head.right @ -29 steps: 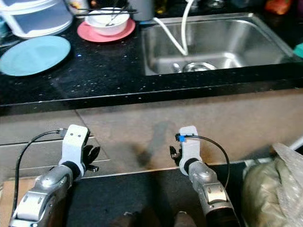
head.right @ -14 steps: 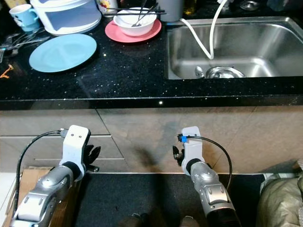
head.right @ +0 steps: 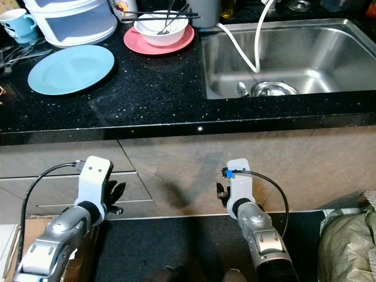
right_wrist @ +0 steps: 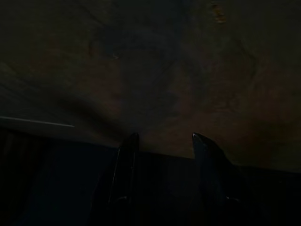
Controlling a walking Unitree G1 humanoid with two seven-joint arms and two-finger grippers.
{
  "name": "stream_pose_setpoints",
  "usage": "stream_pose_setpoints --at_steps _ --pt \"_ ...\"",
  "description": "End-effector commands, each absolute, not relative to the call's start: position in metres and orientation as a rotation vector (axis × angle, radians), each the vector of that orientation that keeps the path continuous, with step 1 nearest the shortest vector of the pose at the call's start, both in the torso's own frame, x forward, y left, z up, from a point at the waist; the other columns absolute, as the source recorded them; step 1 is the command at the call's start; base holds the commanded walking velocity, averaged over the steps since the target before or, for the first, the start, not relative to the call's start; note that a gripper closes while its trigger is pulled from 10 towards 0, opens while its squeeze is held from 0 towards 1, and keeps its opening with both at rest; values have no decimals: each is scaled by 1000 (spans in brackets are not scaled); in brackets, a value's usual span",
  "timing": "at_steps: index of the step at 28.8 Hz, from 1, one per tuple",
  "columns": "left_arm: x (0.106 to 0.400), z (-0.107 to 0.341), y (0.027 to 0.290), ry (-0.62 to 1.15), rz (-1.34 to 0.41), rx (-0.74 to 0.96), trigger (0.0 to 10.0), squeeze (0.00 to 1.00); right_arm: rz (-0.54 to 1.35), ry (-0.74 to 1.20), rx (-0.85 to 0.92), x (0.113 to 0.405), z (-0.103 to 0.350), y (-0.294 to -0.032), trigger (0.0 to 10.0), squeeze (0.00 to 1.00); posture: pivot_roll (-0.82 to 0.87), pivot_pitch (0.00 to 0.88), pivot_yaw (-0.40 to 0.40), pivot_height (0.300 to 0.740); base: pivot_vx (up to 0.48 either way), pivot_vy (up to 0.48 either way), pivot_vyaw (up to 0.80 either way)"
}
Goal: Kitchen organization
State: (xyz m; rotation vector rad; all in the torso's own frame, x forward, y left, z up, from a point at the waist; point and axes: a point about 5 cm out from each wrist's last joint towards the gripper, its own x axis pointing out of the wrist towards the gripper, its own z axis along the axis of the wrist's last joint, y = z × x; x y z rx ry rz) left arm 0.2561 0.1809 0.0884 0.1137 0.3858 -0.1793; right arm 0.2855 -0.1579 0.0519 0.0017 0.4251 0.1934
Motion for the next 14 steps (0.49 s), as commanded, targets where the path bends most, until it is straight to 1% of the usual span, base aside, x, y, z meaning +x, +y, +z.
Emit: stream_pose_setpoints --at_steps 1,3,14 --pt "253 82 182 419 -178 111 10000 0 189 441 11 282 47 -158 10000 0 34 144 16 740 0 0 0" --pt "254 82 183 419 -179 112 10000 0 188 441 9 282 47 -159 10000 0 34 145 16 740 0 0 -200" --pt "256 81 184 420 -167 112 10000 0 166 437 28 285 49 -162 10000 0 33 144 14 740 0 0 -800"
